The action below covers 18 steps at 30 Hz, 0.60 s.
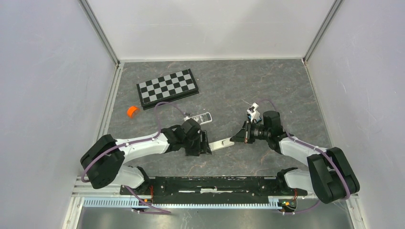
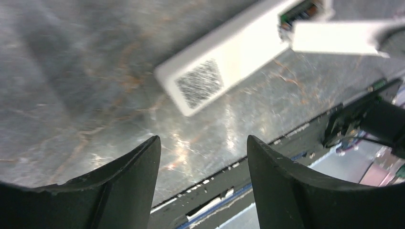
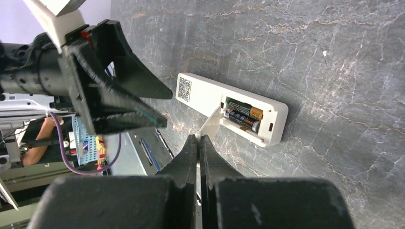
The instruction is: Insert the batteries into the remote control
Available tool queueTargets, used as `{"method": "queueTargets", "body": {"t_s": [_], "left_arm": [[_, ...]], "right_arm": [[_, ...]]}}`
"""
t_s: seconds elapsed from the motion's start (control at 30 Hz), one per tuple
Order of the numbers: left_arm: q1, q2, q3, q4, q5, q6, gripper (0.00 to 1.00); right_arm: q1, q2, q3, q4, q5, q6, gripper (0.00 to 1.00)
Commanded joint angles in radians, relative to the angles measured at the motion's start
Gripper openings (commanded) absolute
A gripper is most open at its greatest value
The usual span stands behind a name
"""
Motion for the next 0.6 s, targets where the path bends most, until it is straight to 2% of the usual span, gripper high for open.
{"method": "queueTargets", "body": {"t_s": [0.0, 0.27, 0.57], "left_arm": [[0.08, -0.032, -0.06, 0.096, 0.032, -0.083, 0.73], [0.141, -0.035, -0.099, 0.163, 0.085, -0.112, 0.72], [0.164, -0.007, -0.106, 0.186, 0.095, -0.121, 0.65]], "right_arm": [[-0.007, 0.011, -0.026, 0.151, 0.016, 0.1, 0.0], [-0.006, 0.021, -0.048, 0.234, 0.032, 0.153, 0.0], [-0.006, 0.041, -0.049, 0.205, 0.03, 0.124, 0.0]]}}
